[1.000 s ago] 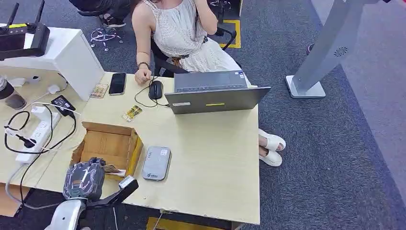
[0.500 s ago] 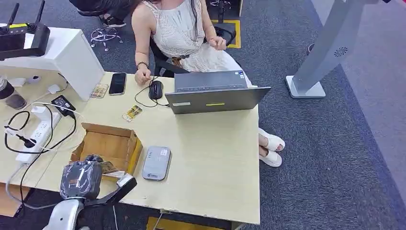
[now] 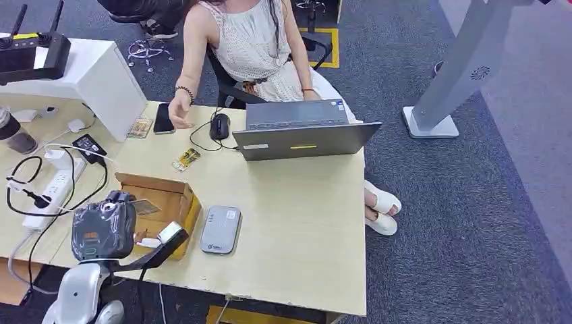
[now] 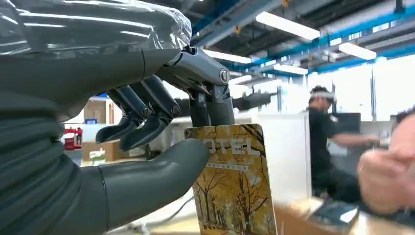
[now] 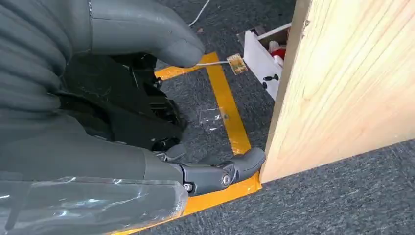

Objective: Pass the card to the sensor for recognition and then transmit it.

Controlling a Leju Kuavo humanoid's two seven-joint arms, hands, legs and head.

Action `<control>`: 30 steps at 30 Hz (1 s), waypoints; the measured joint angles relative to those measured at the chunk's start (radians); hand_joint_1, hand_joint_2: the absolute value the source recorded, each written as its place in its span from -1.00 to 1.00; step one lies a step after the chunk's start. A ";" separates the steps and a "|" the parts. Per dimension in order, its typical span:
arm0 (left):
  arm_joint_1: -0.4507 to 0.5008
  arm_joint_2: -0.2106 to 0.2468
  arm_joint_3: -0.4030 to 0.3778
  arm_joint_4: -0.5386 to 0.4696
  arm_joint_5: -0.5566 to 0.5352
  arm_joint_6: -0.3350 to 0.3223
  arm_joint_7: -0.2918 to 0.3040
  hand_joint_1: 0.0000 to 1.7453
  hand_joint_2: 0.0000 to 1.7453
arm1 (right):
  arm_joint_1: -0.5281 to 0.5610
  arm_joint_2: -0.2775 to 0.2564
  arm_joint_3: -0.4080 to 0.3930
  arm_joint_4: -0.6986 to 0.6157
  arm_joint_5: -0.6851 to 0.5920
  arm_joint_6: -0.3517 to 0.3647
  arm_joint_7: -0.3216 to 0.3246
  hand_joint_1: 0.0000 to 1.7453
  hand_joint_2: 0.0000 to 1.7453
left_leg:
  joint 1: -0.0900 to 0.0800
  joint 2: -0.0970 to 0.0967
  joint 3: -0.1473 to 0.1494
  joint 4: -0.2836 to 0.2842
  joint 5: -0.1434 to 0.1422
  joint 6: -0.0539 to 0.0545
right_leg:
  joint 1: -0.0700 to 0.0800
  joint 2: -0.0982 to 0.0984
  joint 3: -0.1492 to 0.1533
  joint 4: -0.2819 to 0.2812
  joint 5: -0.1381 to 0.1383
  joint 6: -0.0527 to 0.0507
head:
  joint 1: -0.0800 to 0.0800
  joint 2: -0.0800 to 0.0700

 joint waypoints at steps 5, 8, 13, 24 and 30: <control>-0.184 0.006 0.000 0.014 -0.016 0.042 0.014 1.00 1.00 | -0.015 0.002 0.001 0.003 0.022 -0.024 0.004 -1.00 1.00 | 0.000 -0.001 0.000 0.000 0.003 0.000 | 0.000 -0.001 0.001 0.000 0.002 0.000 | 0.000 0.000; -0.309 0.026 0.007 0.067 -0.025 0.081 0.015 1.00 1.00 | -0.030 0.002 0.003 0.008 0.029 -0.035 0.011 -1.00 1.00 | 0.000 0.000 0.000 0.000 0.003 0.000 | 0.000 -0.001 0.001 0.001 0.003 -0.002 | 0.000 0.000; -0.466 0.063 0.041 0.198 -0.039 0.088 0.019 1.00 1.00 | -0.039 0.002 0.019 0.015 0.032 -0.034 0.021 -1.00 1.00 | 0.000 -0.001 0.000 0.000 0.004 -0.001 | 0.000 -0.001 0.001 0.002 0.003 -0.002 | 0.000 0.000; -0.575 0.083 0.054 0.319 -0.017 0.024 0.029 -1.00 1.00 | -0.045 0.002 0.024 0.019 0.017 -0.018 0.035 -1.00 1.00 | 0.000 0.000 0.000 0.000 0.004 -0.001 | 0.000 0.000 0.000 0.002 0.003 -0.002 | 0.000 0.000; -0.575 0.090 0.063 0.322 0.029 0.036 0.016 -1.00 1.00 | -0.044 0.002 0.024 0.023 0.009 -0.016 0.035 -1.00 1.00 | 0.000 0.000 0.000 0.000 0.004 -0.001 | 0.000 0.000 0.000 0.002 0.003 -0.002 | 0.000 0.000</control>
